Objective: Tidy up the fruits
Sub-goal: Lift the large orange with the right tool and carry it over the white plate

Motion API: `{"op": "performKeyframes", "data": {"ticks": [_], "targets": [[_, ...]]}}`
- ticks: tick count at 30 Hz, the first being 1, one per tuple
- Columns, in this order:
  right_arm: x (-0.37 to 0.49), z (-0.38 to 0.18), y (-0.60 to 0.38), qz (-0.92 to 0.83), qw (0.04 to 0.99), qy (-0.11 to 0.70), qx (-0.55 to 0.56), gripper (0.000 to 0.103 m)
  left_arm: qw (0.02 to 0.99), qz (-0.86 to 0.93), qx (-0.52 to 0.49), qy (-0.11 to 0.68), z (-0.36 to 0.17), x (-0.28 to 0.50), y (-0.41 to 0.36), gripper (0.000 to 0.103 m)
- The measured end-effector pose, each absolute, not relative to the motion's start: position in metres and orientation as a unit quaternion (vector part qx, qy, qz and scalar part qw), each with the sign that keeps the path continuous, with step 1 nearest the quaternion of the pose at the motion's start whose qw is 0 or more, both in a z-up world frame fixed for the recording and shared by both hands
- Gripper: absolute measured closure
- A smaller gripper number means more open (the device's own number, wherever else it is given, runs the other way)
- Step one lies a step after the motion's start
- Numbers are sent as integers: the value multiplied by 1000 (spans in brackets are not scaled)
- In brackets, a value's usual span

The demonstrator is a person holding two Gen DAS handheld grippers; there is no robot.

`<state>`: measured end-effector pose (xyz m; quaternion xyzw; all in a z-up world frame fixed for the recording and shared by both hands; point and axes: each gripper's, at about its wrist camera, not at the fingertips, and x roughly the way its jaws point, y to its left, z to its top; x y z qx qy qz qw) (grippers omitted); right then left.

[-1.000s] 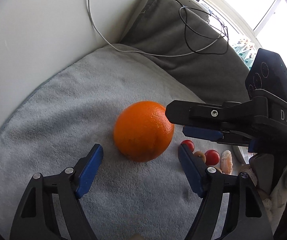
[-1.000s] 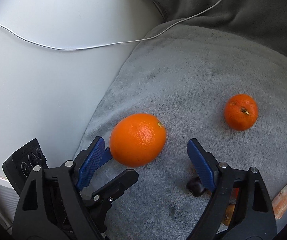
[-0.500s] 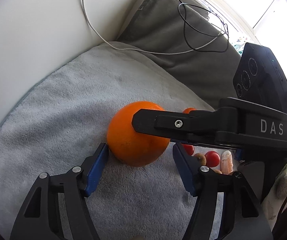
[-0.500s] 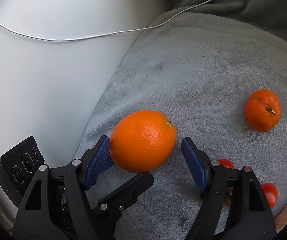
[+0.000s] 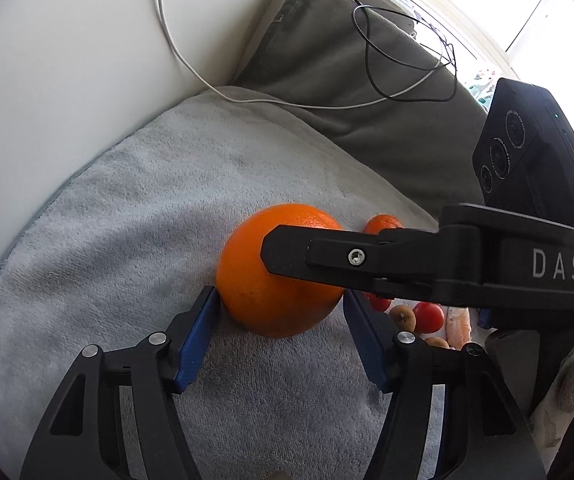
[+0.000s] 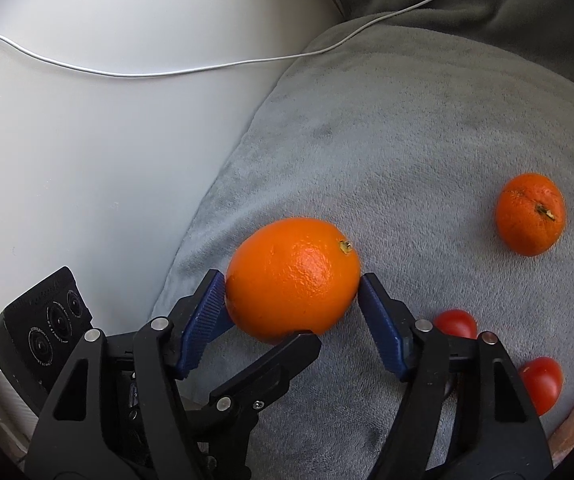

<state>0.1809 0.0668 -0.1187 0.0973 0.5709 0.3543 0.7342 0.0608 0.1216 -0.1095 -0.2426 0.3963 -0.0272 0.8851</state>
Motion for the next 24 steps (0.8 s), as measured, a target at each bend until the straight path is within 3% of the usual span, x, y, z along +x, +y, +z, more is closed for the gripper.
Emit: {"op": "performKeyframes", "data": {"ticks": [24], "targets": [[164,-79,-33,304,780,530,135,31,898,-99,-197,382,-70,66,38,39]]}}
